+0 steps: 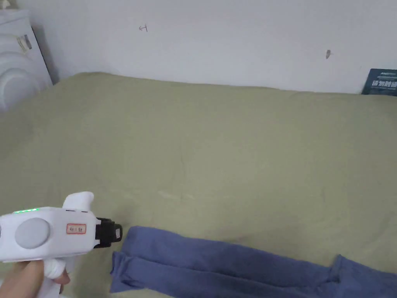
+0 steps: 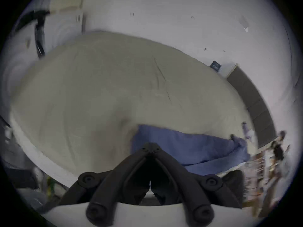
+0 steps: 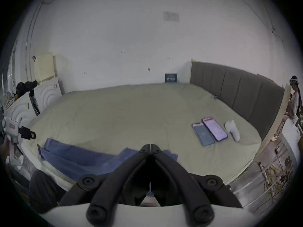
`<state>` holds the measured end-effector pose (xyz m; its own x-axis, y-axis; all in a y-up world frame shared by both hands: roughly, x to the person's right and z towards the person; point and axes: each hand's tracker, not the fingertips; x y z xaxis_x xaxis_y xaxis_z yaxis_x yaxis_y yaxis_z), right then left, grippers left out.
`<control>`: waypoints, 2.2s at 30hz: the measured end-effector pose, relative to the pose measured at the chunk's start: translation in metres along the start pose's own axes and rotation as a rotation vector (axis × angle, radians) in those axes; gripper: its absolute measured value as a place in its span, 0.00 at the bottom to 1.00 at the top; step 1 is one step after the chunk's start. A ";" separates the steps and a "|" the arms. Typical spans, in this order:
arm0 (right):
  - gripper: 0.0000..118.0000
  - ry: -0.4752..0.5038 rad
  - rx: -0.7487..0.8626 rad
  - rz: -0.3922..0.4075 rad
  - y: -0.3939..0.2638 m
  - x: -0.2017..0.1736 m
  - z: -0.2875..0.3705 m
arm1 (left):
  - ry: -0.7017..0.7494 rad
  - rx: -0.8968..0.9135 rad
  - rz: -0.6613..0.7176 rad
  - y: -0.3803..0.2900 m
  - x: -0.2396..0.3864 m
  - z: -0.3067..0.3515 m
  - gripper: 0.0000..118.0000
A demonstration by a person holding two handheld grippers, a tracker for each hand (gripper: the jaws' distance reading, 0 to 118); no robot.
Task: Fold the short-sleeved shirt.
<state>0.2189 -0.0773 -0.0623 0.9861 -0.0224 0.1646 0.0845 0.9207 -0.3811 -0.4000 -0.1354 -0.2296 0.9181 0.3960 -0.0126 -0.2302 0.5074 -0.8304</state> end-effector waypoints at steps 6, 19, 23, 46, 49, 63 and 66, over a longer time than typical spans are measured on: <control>0.00 -0.015 0.074 0.005 0.017 -0.031 0.040 | -0.131 -0.243 0.095 0.022 -0.043 -0.035 0.00; 0.00 0.022 0.042 0.008 0.029 -0.050 0.049 | -0.440 -0.306 0.213 0.010 -0.054 -0.084 0.94; 0.00 0.031 0.027 0.018 0.024 -0.053 0.047 | -0.399 -0.341 0.158 0.005 -0.034 -0.096 0.49; 0.00 0.146 0.056 -0.015 0.029 -0.049 0.032 | -0.084 -0.118 0.318 0.004 -0.085 0.047 0.08; 0.00 0.162 0.048 -0.013 0.025 -0.055 0.031 | -0.057 -0.111 0.195 0.008 -0.044 0.062 0.08; 0.00 0.191 0.026 -0.061 0.013 -0.044 0.041 | -0.099 -0.257 -0.167 -0.016 0.175 -0.032 0.08; 0.00 0.175 0.021 -0.076 0.010 -0.038 0.041 | -0.130 -0.307 -0.190 -0.030 0.198 -0.077 0.12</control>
<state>0.1768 -0.0509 -0.0348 0.9870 -0.1581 0.0308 0.1586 0.9217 -0.3541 -0.1864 -0.1312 -0.2501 0.8822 0.4206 0.2117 0.0652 0.3361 -0.9396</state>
